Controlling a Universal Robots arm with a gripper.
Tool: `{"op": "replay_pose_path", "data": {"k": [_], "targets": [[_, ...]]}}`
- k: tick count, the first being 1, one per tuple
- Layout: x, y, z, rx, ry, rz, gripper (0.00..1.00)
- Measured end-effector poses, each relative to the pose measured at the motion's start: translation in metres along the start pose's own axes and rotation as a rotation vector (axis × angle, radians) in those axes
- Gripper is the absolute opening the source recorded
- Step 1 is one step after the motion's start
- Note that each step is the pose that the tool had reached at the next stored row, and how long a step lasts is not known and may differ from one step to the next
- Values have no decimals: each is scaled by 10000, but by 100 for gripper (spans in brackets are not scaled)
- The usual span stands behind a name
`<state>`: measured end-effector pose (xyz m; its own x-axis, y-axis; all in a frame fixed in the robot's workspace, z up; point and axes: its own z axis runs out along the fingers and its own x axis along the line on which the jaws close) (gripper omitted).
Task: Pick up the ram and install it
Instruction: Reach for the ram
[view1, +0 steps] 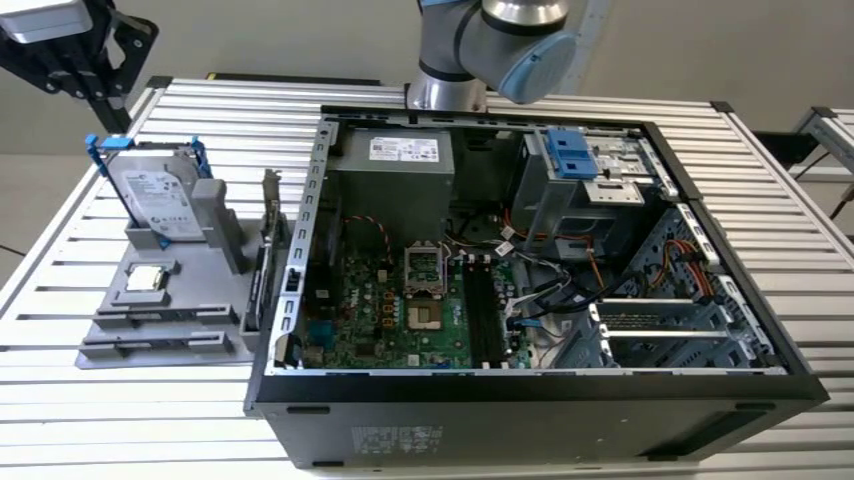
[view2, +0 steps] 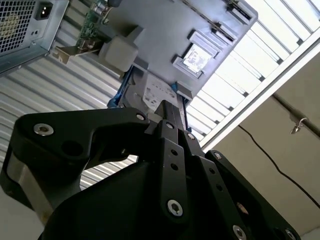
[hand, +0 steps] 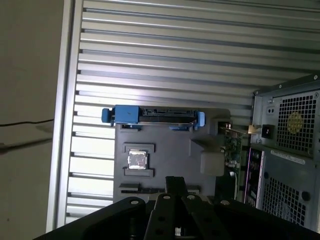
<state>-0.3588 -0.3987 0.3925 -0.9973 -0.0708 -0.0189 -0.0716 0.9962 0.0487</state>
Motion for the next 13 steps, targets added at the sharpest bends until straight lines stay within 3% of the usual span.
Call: {"op": "replay_pose_path", "data": {"k": [5, 13], "targets": [[2, -22, -1, -1, 0, 1, 0], [11, -123, -6, -1, 0, 0, 0]]}}
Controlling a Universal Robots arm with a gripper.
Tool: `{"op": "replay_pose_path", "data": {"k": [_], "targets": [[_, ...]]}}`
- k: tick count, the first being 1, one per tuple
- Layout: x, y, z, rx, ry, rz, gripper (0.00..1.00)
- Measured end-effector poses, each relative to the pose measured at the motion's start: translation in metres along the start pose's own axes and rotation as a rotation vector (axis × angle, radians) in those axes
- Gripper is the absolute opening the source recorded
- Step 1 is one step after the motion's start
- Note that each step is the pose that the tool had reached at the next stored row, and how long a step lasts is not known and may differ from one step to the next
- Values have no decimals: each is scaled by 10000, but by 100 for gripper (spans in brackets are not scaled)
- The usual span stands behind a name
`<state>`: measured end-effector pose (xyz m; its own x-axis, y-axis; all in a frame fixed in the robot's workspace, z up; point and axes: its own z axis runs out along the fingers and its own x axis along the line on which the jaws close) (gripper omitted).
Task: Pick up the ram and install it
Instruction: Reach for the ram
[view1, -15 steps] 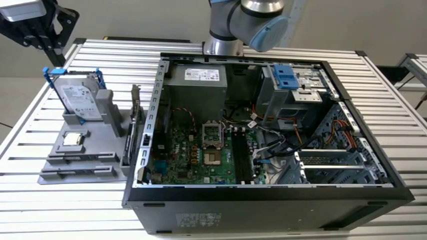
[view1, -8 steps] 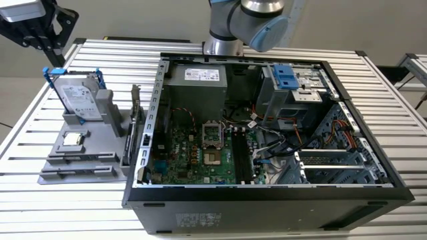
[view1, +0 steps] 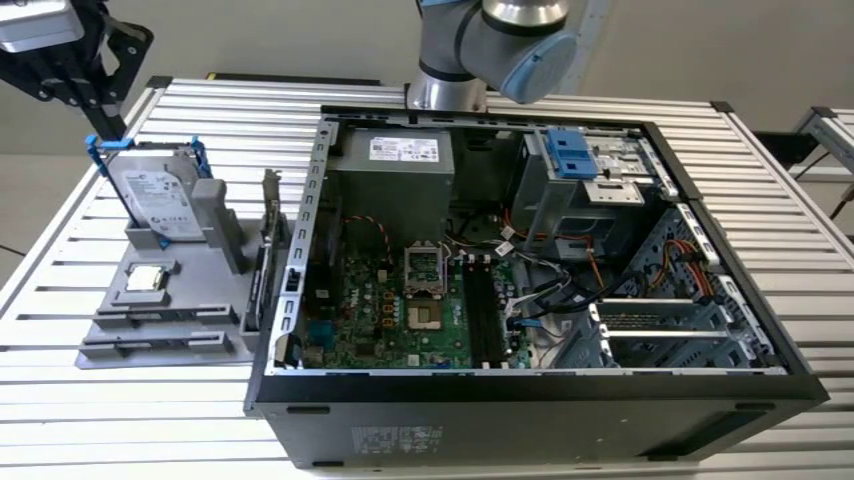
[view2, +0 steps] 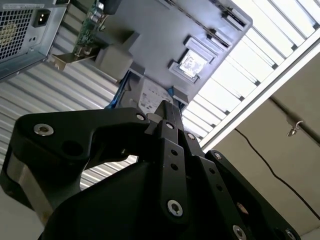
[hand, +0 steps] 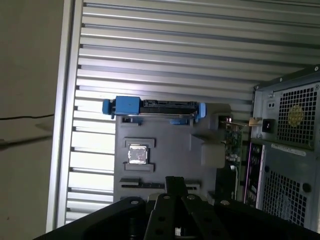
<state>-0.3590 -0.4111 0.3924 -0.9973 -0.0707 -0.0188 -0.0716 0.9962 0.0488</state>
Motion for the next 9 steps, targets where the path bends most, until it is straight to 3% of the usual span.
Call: {"op": "replay_pose_path", "data": {"k": [9], "targets": [[14, -106, -5, 0, -1, -1, 0]]}}
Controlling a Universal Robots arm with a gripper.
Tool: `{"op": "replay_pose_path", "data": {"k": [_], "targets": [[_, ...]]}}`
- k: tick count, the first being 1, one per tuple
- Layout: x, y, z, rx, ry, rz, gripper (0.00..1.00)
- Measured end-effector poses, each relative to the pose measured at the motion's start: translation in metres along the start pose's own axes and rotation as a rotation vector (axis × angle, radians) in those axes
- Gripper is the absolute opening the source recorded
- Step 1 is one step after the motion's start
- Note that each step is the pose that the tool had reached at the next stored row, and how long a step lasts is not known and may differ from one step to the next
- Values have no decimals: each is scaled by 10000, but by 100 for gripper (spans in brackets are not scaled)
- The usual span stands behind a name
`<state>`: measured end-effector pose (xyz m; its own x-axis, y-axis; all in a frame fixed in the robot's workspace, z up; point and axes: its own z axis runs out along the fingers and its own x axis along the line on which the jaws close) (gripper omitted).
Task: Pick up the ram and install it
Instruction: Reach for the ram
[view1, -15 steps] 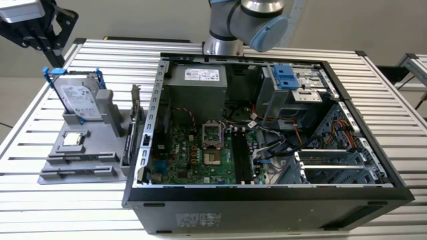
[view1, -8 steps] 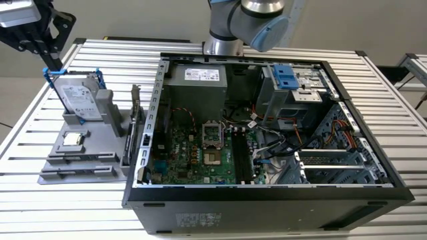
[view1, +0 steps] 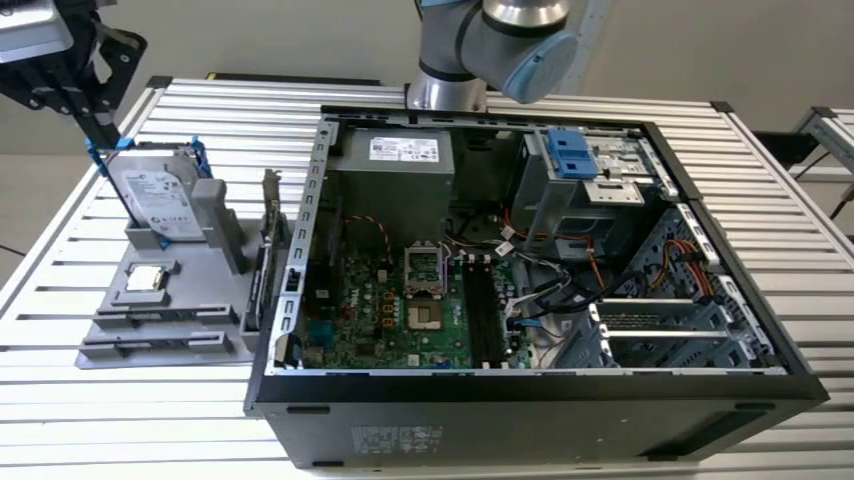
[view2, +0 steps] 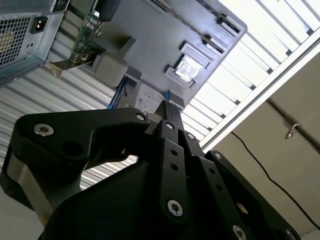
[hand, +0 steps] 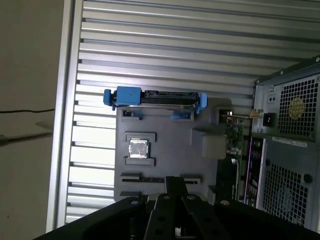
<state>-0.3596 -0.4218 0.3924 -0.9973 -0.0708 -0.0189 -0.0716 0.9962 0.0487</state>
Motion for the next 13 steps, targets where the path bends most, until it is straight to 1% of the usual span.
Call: {"op": "replay_pose_path", "data": {"k": [13], "targets": [[25, -164, -9, 0, 1, 1, 0]]}}
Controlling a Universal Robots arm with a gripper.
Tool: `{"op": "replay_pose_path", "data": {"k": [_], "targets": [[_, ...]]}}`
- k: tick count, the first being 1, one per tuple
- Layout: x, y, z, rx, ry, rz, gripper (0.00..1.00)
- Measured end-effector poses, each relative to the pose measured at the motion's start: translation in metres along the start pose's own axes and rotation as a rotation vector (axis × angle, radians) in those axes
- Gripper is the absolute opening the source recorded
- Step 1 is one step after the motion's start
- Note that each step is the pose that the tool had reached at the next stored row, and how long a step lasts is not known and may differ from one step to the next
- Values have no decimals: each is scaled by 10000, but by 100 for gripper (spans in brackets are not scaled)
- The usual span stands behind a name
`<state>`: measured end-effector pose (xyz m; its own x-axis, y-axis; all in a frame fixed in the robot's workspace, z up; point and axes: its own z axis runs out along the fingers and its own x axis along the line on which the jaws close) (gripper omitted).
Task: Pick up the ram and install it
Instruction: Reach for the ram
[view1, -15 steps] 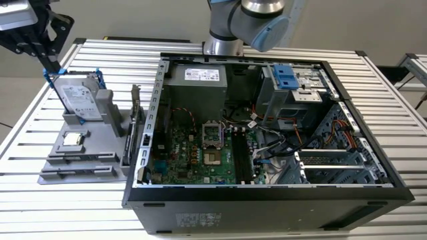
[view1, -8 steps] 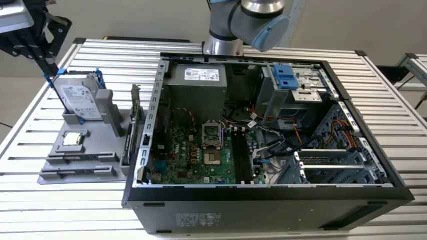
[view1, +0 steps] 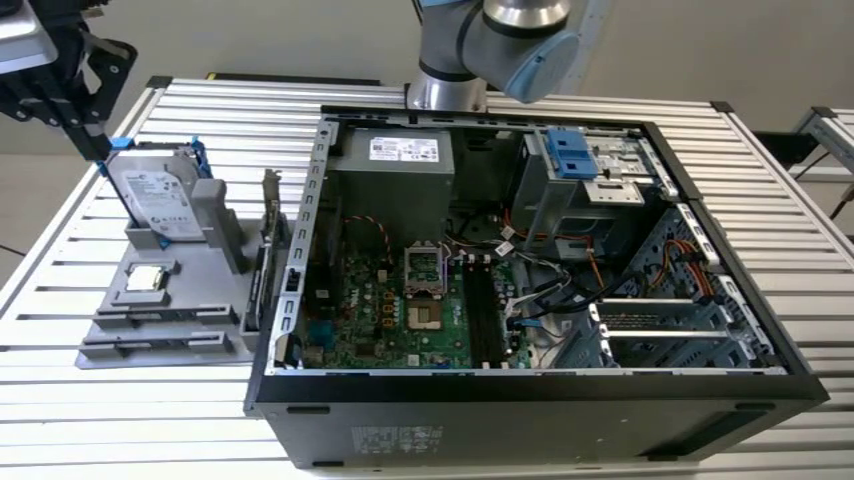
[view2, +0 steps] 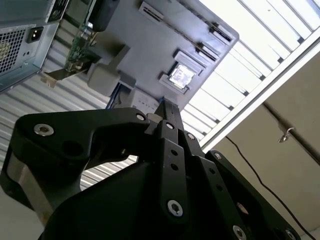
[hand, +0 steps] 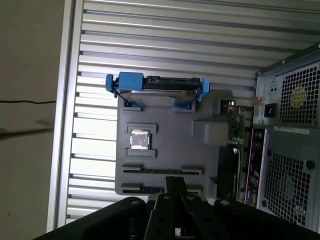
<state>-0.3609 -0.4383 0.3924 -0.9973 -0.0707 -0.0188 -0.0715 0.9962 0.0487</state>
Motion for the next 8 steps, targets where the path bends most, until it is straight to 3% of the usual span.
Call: {"op": "replay_pose_path", "data": {"k": [8], "targets": [[14, -100, -5, 0, 0, -1, 0]]}}
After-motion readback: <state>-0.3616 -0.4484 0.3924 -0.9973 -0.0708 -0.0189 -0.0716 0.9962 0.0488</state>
